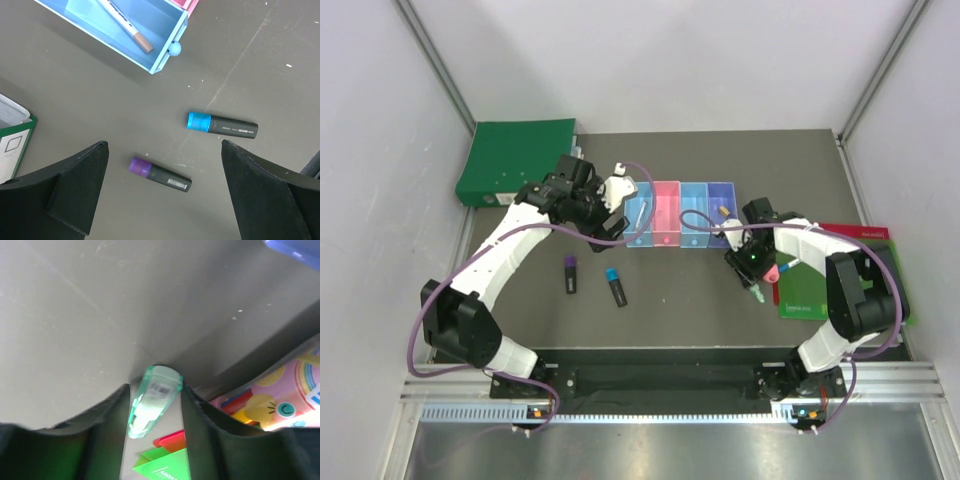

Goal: Sort the stationery into containers
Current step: Pick up the stationery from the center of the board, then place the stationery in the storage box.

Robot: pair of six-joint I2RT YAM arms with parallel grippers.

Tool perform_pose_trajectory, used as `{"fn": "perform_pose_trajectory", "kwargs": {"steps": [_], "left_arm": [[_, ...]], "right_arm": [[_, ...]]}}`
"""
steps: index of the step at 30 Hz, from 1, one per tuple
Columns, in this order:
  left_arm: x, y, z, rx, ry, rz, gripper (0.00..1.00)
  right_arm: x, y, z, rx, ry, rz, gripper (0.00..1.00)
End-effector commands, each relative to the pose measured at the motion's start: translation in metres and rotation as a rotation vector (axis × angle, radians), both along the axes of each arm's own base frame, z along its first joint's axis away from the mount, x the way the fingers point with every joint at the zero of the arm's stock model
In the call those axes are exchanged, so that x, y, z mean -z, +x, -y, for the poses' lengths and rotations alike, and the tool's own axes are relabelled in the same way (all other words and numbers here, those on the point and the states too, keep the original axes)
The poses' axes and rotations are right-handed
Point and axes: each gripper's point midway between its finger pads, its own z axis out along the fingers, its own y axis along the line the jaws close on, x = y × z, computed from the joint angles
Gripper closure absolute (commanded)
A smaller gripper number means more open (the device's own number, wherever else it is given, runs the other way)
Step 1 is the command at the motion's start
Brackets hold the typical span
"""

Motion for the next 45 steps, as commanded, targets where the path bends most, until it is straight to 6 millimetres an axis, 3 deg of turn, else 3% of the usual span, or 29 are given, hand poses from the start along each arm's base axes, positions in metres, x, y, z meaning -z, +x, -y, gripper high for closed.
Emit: {"fn": "perform_pose_trajectory", "kwargs": {"steps": [1,5,11,24,27,30,33,35,37,38,40,45], "left_arm": [[-0.024,0.008,0.002,0.009,-0.022,0.075,0.01],[-0.026,0.009,0.002,0.008,-0.022,0.084,0.01],[-0.027,0.009,0.002,0.014,-0.026,0.086,0.01],[-0.023,0.004,0.002,0.017,-0.029,0.075,0.01],[-0.021,0.002,0.002,0.023,-0.034,0.072,0.01],[-0.019,0.001,0.003,0.022,-0.038,0.061,0.01],[-0.017,-0.001,0.004,0.021,-0.045,0.051,0.01],[-0.018,-0.001,0.004,0.022,-0.045,0.053,0.01],[-0.018,-0.002,0.003,0.021,-0.043,0.052,0.01],[-0.018,-0.002,0.003,0.020,-0.042,0.052,0.01],[-0.016,-0.004,0.002,0.024,-0.038,0.048,0.01],[-0.016,-0.006,-0.001,0.025,-0.028,0.058,0.01]], "right_arm": [[0.004,0.009,-0.004,-0.002,0.000,0.020,0.67],[0.007,0.006,-0.004,-0.003,-0.011,0.009,0.86],[-0.009,0.004,-0.011,-0.023,0.002,0.036,0.96],[-0.130,0.021,-0.041,-0.084,0.163,0.241,0.97],[-0.158,0.039,-0.050,-0.061,0.207,0.325,0.96],[-0.189,0.070,-0.061,-0.008,0.261,0.437,0.95],[-0.203,0.100,-0.074,0.034,0.308,0.494,0.94],[-0.194,0.118,-0.082,0.049,0.312,0.480,0.94],[-0.199,0.134,-0.088,0.064,0.324,0.495,0.94],[-0.189,0.144,-0.091,0.067,0.317,0.480,0.94],[-0.190,0.156,-0.095,0.076,0.323,0.494,0.94],[-0.167,0.185,-0.098,0.092,0.301,0.500,0.95]]}}
